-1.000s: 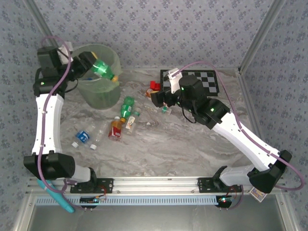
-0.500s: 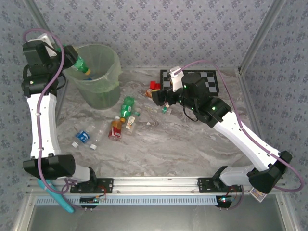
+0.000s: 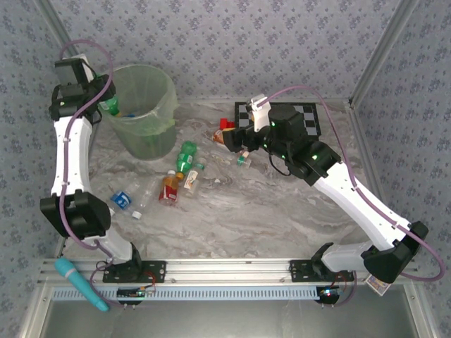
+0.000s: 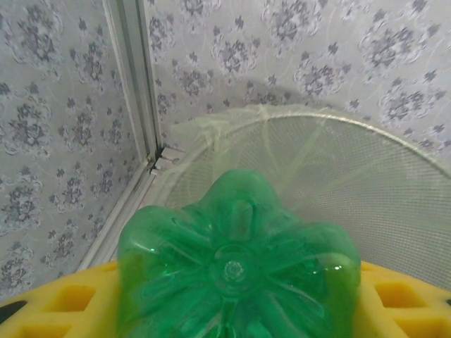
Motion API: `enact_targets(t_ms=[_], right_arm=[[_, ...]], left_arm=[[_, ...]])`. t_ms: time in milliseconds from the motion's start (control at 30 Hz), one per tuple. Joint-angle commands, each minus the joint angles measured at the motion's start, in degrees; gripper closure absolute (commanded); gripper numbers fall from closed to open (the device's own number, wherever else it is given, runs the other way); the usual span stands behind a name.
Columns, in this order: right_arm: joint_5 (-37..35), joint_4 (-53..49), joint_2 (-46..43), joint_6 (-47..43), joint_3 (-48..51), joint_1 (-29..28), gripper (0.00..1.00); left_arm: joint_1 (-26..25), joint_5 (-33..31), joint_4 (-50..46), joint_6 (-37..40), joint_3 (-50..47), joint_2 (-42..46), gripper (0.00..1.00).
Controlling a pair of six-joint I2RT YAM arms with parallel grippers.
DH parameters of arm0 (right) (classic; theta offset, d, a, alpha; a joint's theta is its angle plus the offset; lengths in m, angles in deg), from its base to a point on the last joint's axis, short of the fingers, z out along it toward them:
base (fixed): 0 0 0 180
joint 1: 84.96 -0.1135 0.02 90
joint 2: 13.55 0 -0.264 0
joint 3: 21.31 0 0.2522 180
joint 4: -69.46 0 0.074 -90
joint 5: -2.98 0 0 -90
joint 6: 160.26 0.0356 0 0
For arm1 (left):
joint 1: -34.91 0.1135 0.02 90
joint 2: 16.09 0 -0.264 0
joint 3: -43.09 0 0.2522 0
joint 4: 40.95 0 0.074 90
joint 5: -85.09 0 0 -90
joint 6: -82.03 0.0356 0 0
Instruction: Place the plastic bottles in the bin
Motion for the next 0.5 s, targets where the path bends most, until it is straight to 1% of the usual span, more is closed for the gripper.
enact_targets(t_ms=[0,267,333,367,467], right_arm=[[0.6,-0.5,0.3,0.7,-2.1,0.5,0.01],[0.2,-0.8,0.3,0.8,-1.8,1.1,0.00],[0.2,-0.4,0.3,0.9,-1.6,1.2,0.00],[0.2,-0.2,0.4,1.0,-1.4,1.3,0.00],[0.4,0.0,0.7,1.2,-1.4,1.3,0.00]], left_arm=[[-0.5,-0.1,0.9,1.7,3.3,-2.1,0.43],[-0.6,-0.4,-1.3,3.1,6.0,-6.0,0.42],[-0.6,-0.3,-1.8,3.1,6.0,-6.3,0.40],[-0.6,-0.4,-2.1,3.1,6.0,-6.4,0.35],[-0.6,-0.6,-2.8,2.8,7.8,-6.4,0.12]])
